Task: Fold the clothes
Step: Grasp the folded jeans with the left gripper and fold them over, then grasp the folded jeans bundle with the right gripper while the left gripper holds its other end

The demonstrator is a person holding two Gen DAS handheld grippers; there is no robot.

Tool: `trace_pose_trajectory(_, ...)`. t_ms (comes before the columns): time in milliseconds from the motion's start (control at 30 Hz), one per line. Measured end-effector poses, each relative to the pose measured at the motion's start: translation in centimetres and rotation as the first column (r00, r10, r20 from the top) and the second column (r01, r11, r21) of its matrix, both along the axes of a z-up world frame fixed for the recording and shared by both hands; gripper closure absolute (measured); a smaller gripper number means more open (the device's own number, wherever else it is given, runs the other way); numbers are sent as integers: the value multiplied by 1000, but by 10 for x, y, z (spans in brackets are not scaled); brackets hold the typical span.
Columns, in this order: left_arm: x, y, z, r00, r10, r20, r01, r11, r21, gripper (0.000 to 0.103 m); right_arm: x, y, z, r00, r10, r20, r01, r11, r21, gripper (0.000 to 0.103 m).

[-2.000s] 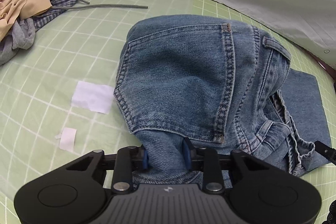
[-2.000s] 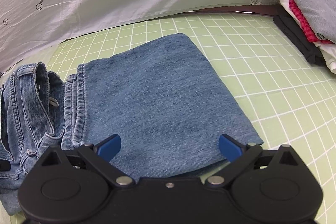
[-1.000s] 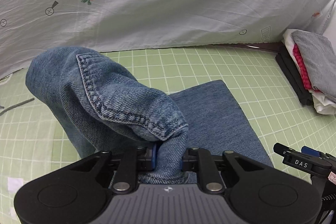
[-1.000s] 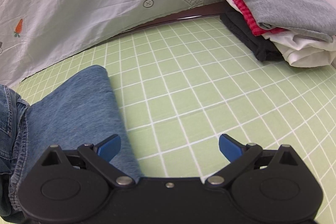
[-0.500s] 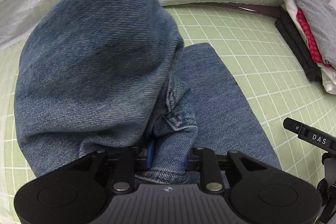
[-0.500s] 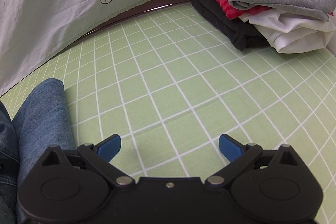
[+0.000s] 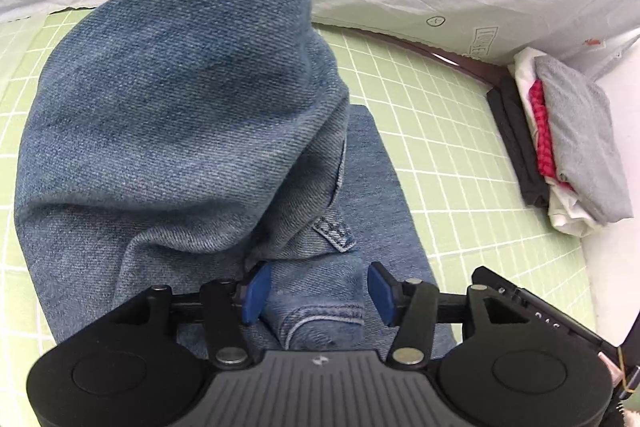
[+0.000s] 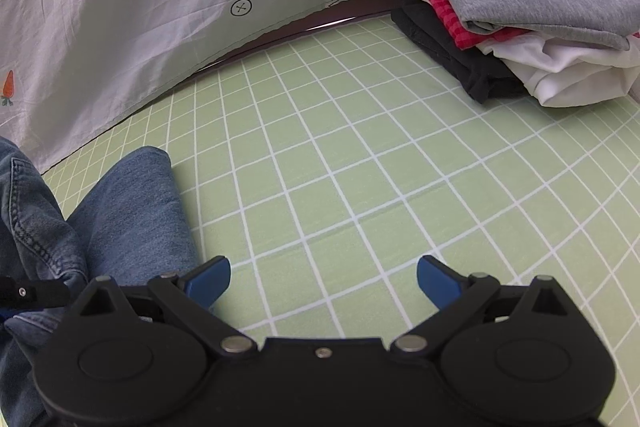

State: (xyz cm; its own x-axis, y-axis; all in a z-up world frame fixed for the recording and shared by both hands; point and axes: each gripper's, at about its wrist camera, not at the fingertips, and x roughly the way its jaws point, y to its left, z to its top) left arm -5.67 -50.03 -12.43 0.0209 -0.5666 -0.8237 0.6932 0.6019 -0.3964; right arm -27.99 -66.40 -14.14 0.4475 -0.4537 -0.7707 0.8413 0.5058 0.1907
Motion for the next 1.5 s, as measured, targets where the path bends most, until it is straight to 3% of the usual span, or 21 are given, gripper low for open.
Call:
trace_pose_trajectory(167,-5,34,24,999,42,-26,-43,997,-58,42,0,14,11,998,5,67,-7,999,34,2)
trace_pose_trajectory(367,12,86,38,985,174,-10,-175,982,-65,40,14,22,16,970,39,240,-78,985,156,0)
trace_pose_trajectory(467,28,105,31,965,259,-33,-259,966,-22,40,35,26,12,953,82,291,-146,968,206,0)
trace_pose_trajectory(600,52,119,12,929,366,-64,-359,929,91,40,68,35,9,931,178,320,-257,940,226,0)
trace_pose_trajectory(700,63,129,3,907,410,-100,-400,910,105,40,92,38,4,908,238,345,-332,911,246,2)
trace_pose_trajectory(800,69,129,-5,899,426,-102,-413,902,127,40,114,41,-5,898,280,338,-376,888,266,9)
trace_pose_trajectory(933,71,132,-14,899,423,-116,-406,903,143,40,132,45,-12,881,318,351,-424,861,283,34)
trace_pose_trajectory(1033,70,131,-16,903,416,-105,-399,904,153,40,139,51,-14,870,340,358,-448,849,282,38)
trace_pose_trajectory(1100,70,130,-17,903,417,-99,-399,903,159,40,139,54,-13,876,350,333,-442,859,259,52)
trace_pose_trajectory(1133,71,129,-17,904,417,-96,-400,902,162,40,137,54,-13,879,346,326,-434,864,253,68)
trace_pose_trajectory(1167,71,128,-17,905,415,-92,-398,903,164,40,133,51,-14,880,330,343,-427,865,265,71)
trace_pose_trajectory(1233,71,125,-14,910,407,-76,-391,906,165,40,121,45,-14,873,269,407,-406,863,301,76)
trace_pose_trajectory(1300,70,123,-9,915,398,-67,-383,908,168,40,111,45,-7,858,246,451,-398,873,281,78)
trace_pose_trajectory(1500,68,111,17,933,359,-22,-355,928,113,40,68,34,19,792,134,596,-365,886,286,79)
